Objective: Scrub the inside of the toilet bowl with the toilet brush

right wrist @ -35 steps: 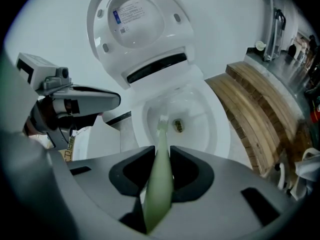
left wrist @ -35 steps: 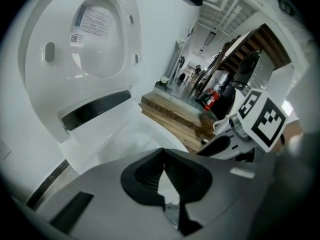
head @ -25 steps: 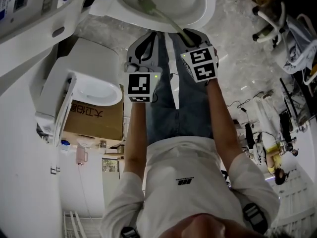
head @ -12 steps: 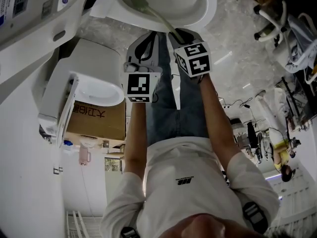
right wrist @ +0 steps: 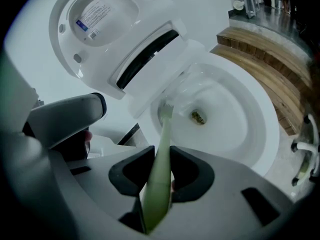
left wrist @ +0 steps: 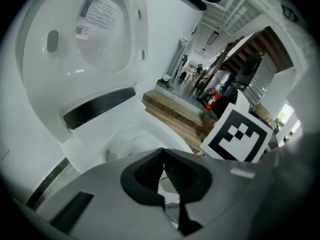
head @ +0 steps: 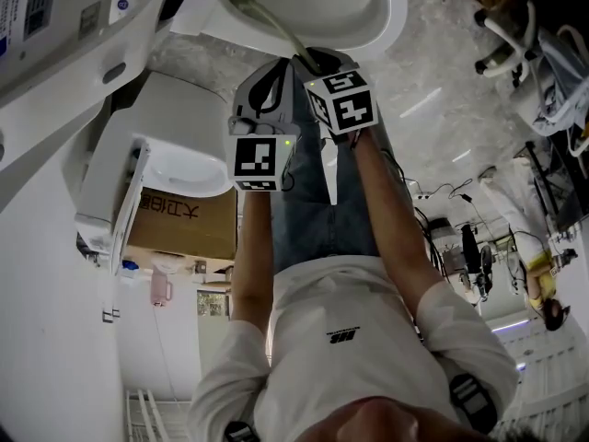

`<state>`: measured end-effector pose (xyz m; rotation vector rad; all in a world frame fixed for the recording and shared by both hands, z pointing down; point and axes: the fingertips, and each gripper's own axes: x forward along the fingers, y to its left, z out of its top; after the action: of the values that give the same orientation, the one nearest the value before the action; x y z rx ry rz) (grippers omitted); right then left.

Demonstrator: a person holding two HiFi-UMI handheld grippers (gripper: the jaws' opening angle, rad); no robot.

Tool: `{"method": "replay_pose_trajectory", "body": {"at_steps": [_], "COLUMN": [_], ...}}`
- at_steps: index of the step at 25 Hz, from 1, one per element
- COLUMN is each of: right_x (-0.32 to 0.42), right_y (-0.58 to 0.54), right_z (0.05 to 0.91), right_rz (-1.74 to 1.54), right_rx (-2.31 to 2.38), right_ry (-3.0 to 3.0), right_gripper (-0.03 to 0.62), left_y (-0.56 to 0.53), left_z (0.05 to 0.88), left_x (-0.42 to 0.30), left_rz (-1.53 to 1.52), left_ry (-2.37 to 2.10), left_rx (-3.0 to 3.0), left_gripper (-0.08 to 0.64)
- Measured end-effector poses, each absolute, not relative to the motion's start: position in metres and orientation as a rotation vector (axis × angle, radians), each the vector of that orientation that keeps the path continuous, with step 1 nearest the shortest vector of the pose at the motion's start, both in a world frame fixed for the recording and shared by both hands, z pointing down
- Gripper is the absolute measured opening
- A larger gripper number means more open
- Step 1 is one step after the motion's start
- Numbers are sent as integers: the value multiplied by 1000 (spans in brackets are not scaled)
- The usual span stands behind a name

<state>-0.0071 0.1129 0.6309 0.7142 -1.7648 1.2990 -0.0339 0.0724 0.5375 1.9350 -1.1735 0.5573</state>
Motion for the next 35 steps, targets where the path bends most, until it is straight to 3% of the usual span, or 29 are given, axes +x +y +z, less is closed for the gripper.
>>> {"method": "replay_pose_trajectory", "body": {"at_steps": [17, 35], "right_x": [8, 53], "right_y": [70, 18], "right_z": [656, 655], "right_rz": [1317, 1077], "right_rx": [938, 1119], "right_ry": [-1670, -1685], "right_gripper": [83, 84], "left_y": [64, 63], "left_z": [546, 548], "left_x": [-42, -36], "left_rz": [566, 574], "left_ry": [-1165, -1159], "left_rx": [1919, 1919], "left_gripper": [11, 11]}}
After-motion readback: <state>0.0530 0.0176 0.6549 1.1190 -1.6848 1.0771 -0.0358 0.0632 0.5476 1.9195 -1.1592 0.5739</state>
